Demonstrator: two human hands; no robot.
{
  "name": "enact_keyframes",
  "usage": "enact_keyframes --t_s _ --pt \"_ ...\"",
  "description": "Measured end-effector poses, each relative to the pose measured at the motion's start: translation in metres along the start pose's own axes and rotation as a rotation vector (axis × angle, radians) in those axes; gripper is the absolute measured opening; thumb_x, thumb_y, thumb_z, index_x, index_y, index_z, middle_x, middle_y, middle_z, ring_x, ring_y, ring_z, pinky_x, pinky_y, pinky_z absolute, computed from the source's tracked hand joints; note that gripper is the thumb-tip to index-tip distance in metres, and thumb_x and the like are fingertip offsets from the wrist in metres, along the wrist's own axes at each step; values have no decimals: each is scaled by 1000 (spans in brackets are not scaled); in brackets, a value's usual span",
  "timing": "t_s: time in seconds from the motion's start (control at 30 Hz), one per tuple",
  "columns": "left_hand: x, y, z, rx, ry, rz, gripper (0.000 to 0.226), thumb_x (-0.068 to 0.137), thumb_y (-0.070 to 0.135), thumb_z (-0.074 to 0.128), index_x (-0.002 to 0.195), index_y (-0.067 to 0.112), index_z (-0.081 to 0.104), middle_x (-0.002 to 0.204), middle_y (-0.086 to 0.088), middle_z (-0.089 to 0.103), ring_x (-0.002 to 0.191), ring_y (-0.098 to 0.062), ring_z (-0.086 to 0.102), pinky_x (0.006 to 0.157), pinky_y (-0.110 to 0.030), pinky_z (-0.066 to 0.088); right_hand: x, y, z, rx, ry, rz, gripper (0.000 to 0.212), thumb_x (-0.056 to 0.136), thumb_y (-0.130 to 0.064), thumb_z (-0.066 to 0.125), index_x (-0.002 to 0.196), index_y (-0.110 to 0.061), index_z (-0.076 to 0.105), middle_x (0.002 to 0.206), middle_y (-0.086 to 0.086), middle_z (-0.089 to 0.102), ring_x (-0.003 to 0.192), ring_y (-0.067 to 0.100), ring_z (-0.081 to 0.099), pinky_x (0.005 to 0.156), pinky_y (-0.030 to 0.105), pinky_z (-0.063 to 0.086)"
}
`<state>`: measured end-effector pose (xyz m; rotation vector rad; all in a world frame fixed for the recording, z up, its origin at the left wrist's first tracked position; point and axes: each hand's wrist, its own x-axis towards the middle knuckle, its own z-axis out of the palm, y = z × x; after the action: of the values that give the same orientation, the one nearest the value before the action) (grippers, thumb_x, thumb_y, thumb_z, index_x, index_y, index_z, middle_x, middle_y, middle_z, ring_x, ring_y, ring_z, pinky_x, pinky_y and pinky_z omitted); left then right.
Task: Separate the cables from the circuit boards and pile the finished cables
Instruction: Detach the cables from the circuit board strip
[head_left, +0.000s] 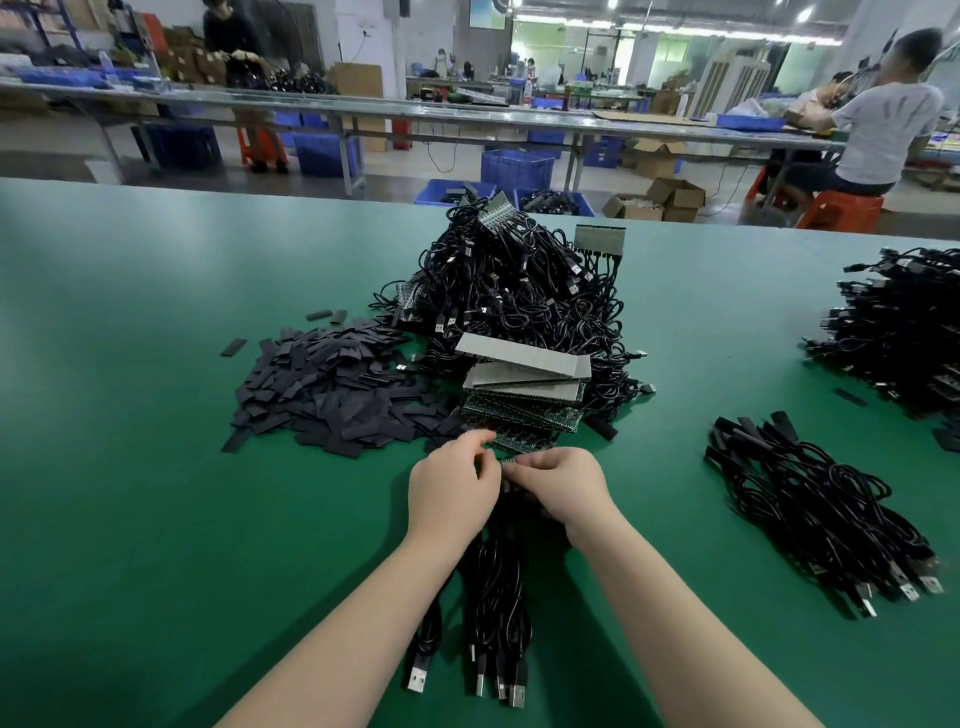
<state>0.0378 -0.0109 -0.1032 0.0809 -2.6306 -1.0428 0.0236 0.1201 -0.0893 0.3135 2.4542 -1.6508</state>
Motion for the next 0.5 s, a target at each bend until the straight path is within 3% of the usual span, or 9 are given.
enact_keyframes --t_s 0.13,0.27,0.4,0.5 --pt "2 5 -1 75 -102 54 25 96 31 45 106 34 68 108 12 67 98 -11 61 86 -35 49 -3 13 -8 72 30 -62 8 83 -26 81 82 -26 73 76 -6 73 67 11 62 67 28 54" --pt "13 4 -9 -70 -334 24 19 91 34 53 105 33 66 106 15 63 97 -5 57 84 -25 48 -6 23 -13 179 51 -121 9 84 -21 80 83 -27 73 70 -11 74 65 2 67 62 18 54" --pt "7 4 -7 -98 -288 74 20 86 32 62 105 32 68 92 24 59 93 0 55 79 -18 42 -7 27 -17 211 58 -173 9 83 -20 81 88 -25 75 74 -8 76 65 4 69 65 21 57" --pt "3 4 -4 -120 -272 54 19 86 33 63 104 34 68 92 25 60 97 -1 57 80 -19 43 -7 29 -17 153 90 -205 12 83 -26 82 85 -34 72 75 -12 76 62 4 68 63 18 55"
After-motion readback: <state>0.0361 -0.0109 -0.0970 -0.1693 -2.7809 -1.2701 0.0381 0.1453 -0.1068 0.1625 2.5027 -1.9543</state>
